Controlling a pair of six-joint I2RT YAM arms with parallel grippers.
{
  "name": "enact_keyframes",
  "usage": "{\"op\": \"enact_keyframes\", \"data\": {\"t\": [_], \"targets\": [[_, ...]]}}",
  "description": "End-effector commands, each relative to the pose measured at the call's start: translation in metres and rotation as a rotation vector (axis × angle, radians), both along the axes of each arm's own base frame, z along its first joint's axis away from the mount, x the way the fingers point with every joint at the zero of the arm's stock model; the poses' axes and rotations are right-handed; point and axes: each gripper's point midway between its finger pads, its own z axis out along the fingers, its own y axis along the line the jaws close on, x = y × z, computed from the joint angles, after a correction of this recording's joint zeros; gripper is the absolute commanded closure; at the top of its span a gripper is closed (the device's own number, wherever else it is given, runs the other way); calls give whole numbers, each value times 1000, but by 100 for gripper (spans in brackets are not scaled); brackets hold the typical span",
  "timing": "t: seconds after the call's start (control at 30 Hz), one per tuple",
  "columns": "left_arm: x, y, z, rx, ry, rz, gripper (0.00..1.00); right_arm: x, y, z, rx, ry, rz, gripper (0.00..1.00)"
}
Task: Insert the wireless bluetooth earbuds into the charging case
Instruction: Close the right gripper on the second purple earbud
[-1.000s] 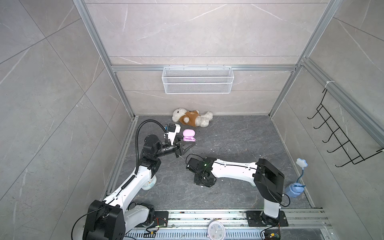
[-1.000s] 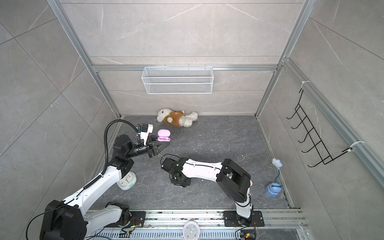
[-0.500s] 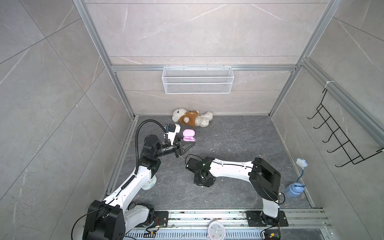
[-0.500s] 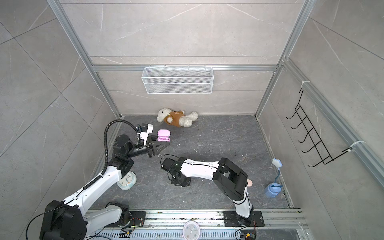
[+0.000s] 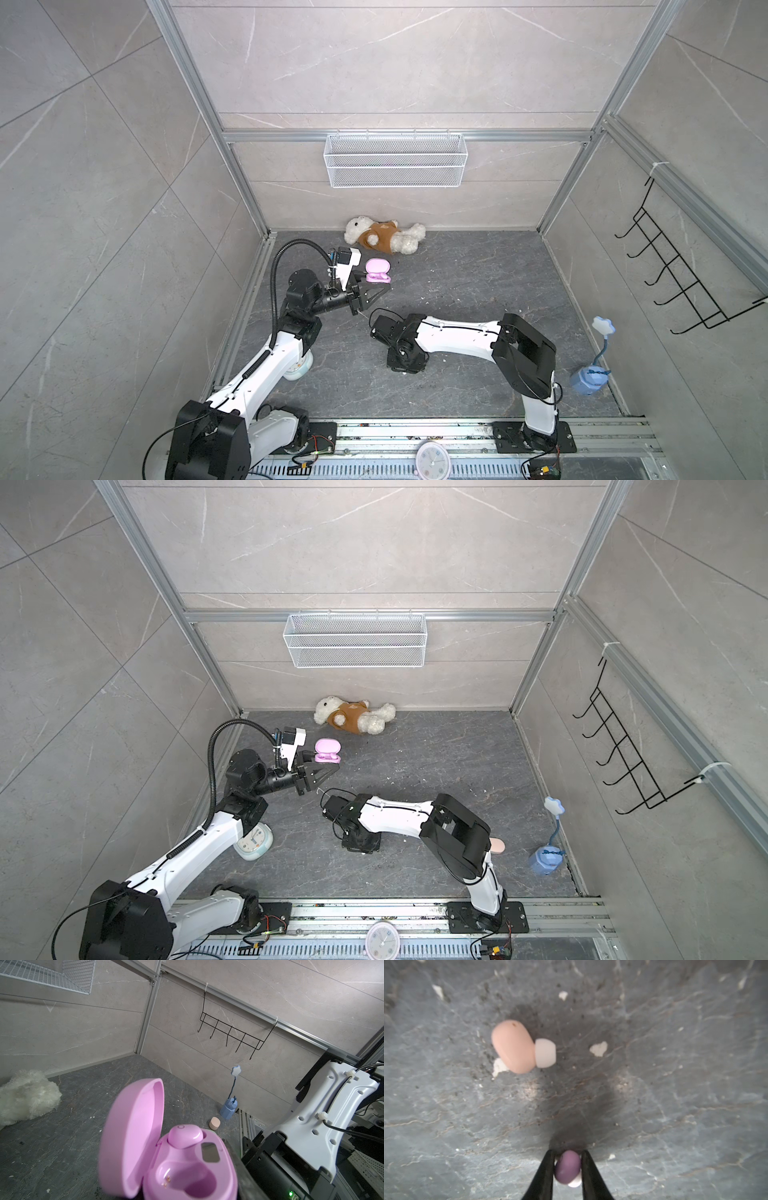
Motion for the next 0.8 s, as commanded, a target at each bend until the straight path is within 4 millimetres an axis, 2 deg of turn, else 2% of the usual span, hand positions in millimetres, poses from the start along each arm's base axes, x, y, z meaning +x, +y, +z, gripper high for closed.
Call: {"op": "enact_keyframes", "data": {"t": [0.0, 0.2, 0.4, 0.63, 0.77], "targets": [[-5, 3, 28, -19, -128, 3, 74, -2, -5, -8, -33, 28, 5, 75], [-6, 4, 28, -20, -128, 4, 74, -3, -6, -9, -35, 32, 5, 81], [-7, 4, 29, -21, -127, 3, 74, 1, -7, -1, -18, 0, 8, 83], [-8, 4, 27, -22, -120, 0, 74, 6, -7, 16, 16, -51, 17, 84], [-8, 3, 26, -22, -109, -5, 74, 10, -11, 35, 42, -104, 16, 85]]}}
